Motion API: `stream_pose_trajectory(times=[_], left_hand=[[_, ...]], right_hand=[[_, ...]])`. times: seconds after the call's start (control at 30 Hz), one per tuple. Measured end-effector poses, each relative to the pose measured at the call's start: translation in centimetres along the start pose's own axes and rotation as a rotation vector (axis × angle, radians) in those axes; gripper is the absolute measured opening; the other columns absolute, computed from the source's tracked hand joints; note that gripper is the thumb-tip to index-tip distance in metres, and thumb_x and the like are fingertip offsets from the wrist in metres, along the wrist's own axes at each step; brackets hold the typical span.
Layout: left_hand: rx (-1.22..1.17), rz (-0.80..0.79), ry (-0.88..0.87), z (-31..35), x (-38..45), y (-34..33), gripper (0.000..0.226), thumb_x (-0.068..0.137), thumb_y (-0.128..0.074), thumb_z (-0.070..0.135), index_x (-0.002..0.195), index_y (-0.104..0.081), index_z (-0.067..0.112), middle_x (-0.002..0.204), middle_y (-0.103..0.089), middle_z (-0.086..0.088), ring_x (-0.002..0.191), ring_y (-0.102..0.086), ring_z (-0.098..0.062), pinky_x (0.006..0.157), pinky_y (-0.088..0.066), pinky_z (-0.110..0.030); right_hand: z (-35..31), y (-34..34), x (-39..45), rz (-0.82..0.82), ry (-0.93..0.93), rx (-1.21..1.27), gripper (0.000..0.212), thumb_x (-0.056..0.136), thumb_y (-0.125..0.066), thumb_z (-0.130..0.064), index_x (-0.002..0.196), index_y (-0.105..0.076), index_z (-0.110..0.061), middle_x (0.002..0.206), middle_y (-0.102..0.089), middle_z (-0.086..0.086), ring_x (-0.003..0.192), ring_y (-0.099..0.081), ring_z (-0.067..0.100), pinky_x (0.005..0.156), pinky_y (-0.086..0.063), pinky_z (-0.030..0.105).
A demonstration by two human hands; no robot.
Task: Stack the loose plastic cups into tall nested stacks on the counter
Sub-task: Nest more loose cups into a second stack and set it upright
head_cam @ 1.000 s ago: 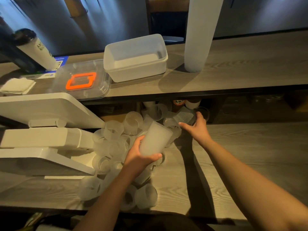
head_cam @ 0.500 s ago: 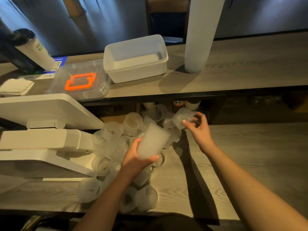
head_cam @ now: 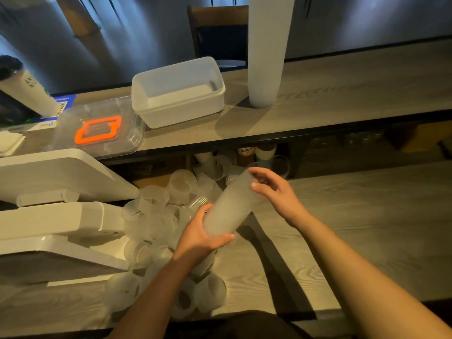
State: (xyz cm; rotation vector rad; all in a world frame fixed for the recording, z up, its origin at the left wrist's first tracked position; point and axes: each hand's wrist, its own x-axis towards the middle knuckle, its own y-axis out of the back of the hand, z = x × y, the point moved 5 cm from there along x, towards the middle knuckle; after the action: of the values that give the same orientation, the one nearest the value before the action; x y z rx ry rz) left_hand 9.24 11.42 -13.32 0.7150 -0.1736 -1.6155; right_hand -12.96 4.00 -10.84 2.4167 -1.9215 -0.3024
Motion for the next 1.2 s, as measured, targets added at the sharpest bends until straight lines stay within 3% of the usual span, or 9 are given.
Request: stream_pose_trajectory(times=[0.1, 0.27, 0.47, 0.57, 0.7, 0.83, 0.93, 1.13, 1.2], left_hand=[[-0.002, -0.021, -0.01, 0.3, -0.2, -0.2, 0.089, 0.052, -0.087, 0.055, 0.128, -0.041, 0.043, 0.119, -0.05, 0.017, 0.105, -0.058, -0.011, 0.083, -0.06, -0.039], [-0.021, -0.024, -0.013, 0.4, -0.4, -0.2, 0.087, 0.052, -0.088, 0.053, 0.126, -0.042, 0.044, 0.119, -0.051, 0.015, 0.105, -0.059, -0.011, 0.082, -0.06, -0.041], [-0.015, -0.002, 0.03, -0.1, -0.5, 0.3, 0.097, 0.049, -0.086, 0.057, 0.134, -0.042, 0.036, 0.122, -0.052, 0.012, 0.107, -0.057, -0.01, 0.089, -0.057, -0.039], [-0.079, 0.056, 0.059, -0.5, -0.5, 1.1, 0.089, 0.06, -0.09, 0.047, 0.132, -0.04, 0.036, 0.122, -0.05, 0.011, 0.107, -0.055, -0.01, 0.08, -0.052, -0.025], [-0.123, 0.117, 0.072, -0.7, -0.6, 2.1, 0.079, 0.069, -0.09, 0.034, 0.13, -0.04, 0.037, 0.12, -0.049, 0.01, 0.101, -0.054, -0.007, 0.067, -0.044, -0.013], [-0.208, 0.151, 0.092, -1.2, -0.9, 2.7, 0.084, 0.061, -0.089, 0.041, 0.131, -0.043, 0.034, 0.12, -0.052, 0.011, 0.101, -0.056, -0.008, 0.069, -0.048, -0.017], [-0.245, 0.149, 0.108, -1.7, -1.3, 3.0, 0.09, 0.054, -0.084, 0.048, 0.133, -0.044, 0.033, 0.121, -0.052, 0.01, 0.103, -0.058, -0.013, 0.068, -0.052, -0.019], [-0.174, 0.175, 0.103, -1.6, -2.0, 3.8, 0.076, 0.07, -0.089, 0.03, 0.127, -0.04, 0.035, 0.113, -0.048, 0.019, 0.096, -0.054, -0.005, 0.058, -0.046, -0.007], [-0.141, 0.189, 0.111, -1.5, -2.2, 4.2, 0.079, 0.064, -0.086, 0.043, 0.127, -0.04, 0.037, 0.112, -0.047, 0.022, 0.096, -0.053, -0.002, 0.059, -0.045, -0.01]], right_hand=[[-0.3, -0.5, -0.3, -0.057, 0.002, -0.046, 0.038, 0.094, -0.068, -0.033, 0.131, -0.059, -0.033, 0.127, -0.056, -0.011, 0.115, -0.05, 0.001, 0.09, -0.041, 0.02], [0.4, -3.2, -0.7, -0.132, -0.059, -0.051, 0.058, 0.078, -0.061, -0.065, 0.125, -0.057, -0.031, 0.125, -0.052, -0.008, 0.115, -0.051, 0.005, 0.09, -0.041, 0.022], [0.8, -4.8, -0.7, -0.182, -0.101, -0.003, 0.052, 0.092, -0.041, -0.061, 0.13, -0.052, -0.028, 0.129, -0.052, -0.013, 0.115, -0.049, -0.006, 0.092, -0.039, 0.014], [1.4, -4.1, 0.4, -0.009, -0.127, 0.04, 0.043, 0.103, -0.038, -0.053, 0.131, -0.054, -0.025, 0.123, -0.056, -0.013, 0.119, -0.053, 0.007, 0.092, -0.042, 0.019], [4.3, -2.6, 1.7, 0.292, -0.21, 0.025, 0.046, 0.097, -0.058, -0.047, 0.134, -0.052, -0.021, 0.129, -0.057, -0.003, 0.121, -0.054, 0.015, 0.093, -0.045, 0.024], [7.6, -2.9, 2.5, 0.302, -0.284, -0.171, 0.082, 0.082, -0.071, -0.059, 0.147, -0.039, -0.021, 0.149, -0.041, 0.004, 0.134, -0.044, 0.022, 0.108, -0.046, 0.044], [8.3, -4.1, 3.1, 0.253, -0.266, -0.288, 0.099, 0.076, -0.077, -0.061, 0.153, -0.03, -0.021, 0.157, -0.032, 0.006, 0.142, -0.036, 0.026, 0.112, -0.041, 0.046], [9.0, -6.4, 4.9, 0.293, -0.316, -0.375, 0.112, 0.07, -0.075, -0.07, 0.155, -0.024, -0.017, 0.156, -0.034, 0.008, 0.144, -0.036, 0.028, 0.113, -0.041, 0.049], [9.1, -6.9, 5.5, 0.315, -0.333, -0.408, 0.11, 0.072, -0.077, -0.066, 0.153, -0.026, -0.013, 0.154, -0.037, 0.012, 0.143, -0.038, 0.031, 0.112, -0.043, 0.049]])
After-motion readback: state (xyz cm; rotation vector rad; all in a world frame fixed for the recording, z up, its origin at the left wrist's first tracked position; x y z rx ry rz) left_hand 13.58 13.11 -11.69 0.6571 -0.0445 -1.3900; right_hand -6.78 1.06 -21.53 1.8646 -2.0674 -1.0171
